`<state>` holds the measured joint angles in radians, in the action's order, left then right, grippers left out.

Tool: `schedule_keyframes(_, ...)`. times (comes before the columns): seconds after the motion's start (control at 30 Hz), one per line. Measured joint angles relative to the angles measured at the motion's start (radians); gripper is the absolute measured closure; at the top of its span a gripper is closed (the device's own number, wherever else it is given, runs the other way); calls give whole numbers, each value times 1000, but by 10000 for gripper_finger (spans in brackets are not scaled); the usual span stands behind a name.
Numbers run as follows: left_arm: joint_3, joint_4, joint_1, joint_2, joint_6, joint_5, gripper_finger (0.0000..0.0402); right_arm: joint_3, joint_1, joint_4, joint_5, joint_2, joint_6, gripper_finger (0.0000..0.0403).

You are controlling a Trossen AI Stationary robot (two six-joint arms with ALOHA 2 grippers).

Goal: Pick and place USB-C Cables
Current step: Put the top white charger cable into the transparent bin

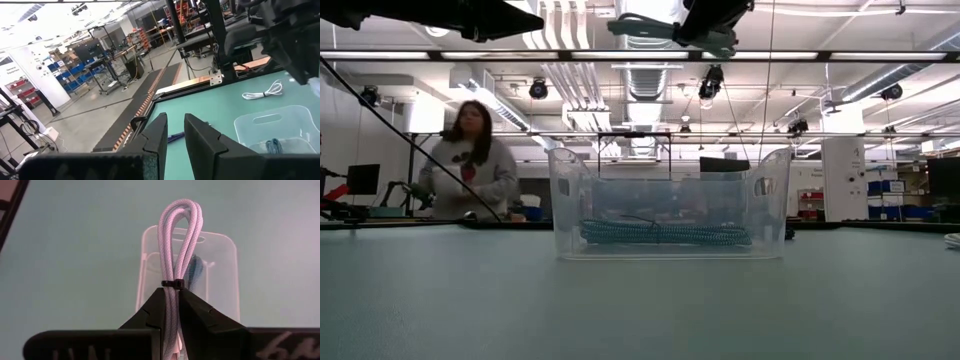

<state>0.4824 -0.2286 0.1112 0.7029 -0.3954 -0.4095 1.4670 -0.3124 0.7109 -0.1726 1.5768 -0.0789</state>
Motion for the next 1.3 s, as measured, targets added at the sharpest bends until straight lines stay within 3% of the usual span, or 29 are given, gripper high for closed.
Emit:
schedule_keyframes(0.17,0,0,0,0,0,0,352,0,-15,-1,12,0,-11,374)
schedule_keyframes(0.6,0,-3,0,6,0,0,352,-1,-15,2,208,21,-117,374)
schedule_keyframes(1.3,1,-26,0,21,-2,0,352,-2,25,19,226,62,-88,374)
